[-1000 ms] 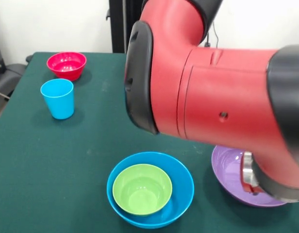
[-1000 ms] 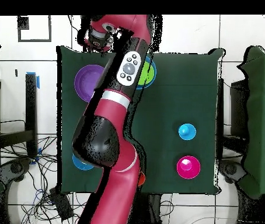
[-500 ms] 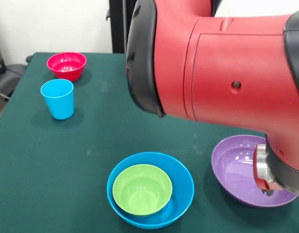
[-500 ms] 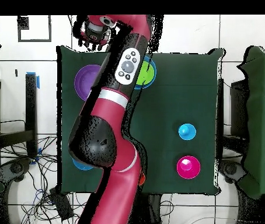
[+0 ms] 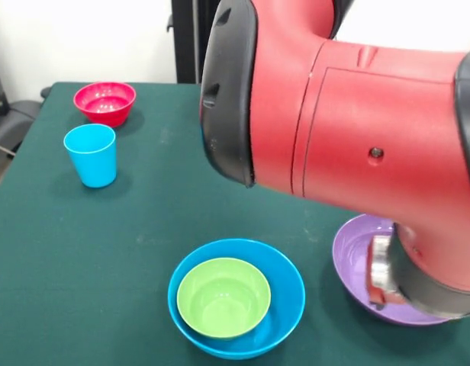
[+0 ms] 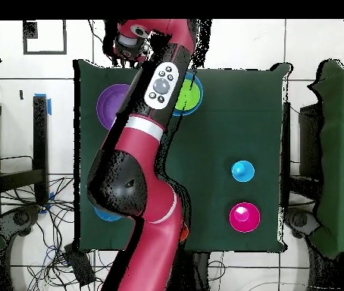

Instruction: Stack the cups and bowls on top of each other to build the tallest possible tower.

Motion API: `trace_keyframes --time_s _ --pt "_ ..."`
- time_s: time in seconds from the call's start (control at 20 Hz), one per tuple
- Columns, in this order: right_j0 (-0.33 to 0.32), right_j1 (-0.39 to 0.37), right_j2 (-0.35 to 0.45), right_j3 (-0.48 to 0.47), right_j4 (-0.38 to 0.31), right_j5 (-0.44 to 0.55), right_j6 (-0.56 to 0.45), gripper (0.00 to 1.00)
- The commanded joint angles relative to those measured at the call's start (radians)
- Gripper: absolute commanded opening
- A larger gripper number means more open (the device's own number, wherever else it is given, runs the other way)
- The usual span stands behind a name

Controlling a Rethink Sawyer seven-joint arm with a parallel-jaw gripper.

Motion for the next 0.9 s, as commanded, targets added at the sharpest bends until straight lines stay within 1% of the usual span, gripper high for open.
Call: trace_keyframes --time_s 0.05,0.1,0.35,0.5,0.65,0.9 --pt "0.023 0.027 -0.126 0.003 -0.158 -0.015 -0.085 1.0" --pt "0.028 0.022 -0.133 0.007 -0.166 0.001 -0.052 1.0" --pt "0.067 0.01 -0.117 0.034 -0.246 0.083 0.156 1.0" --pt "0.081 0.015 -0.095 0.045 -0.274 0.114 0.227 1.0" --pt "0.091 0.033 -0.054 0.046 -0.284 0.113 0.243 1.0" --pt "0.096 0.061 -0.017 0.039 -0.271 0.111 0.271 1.0"
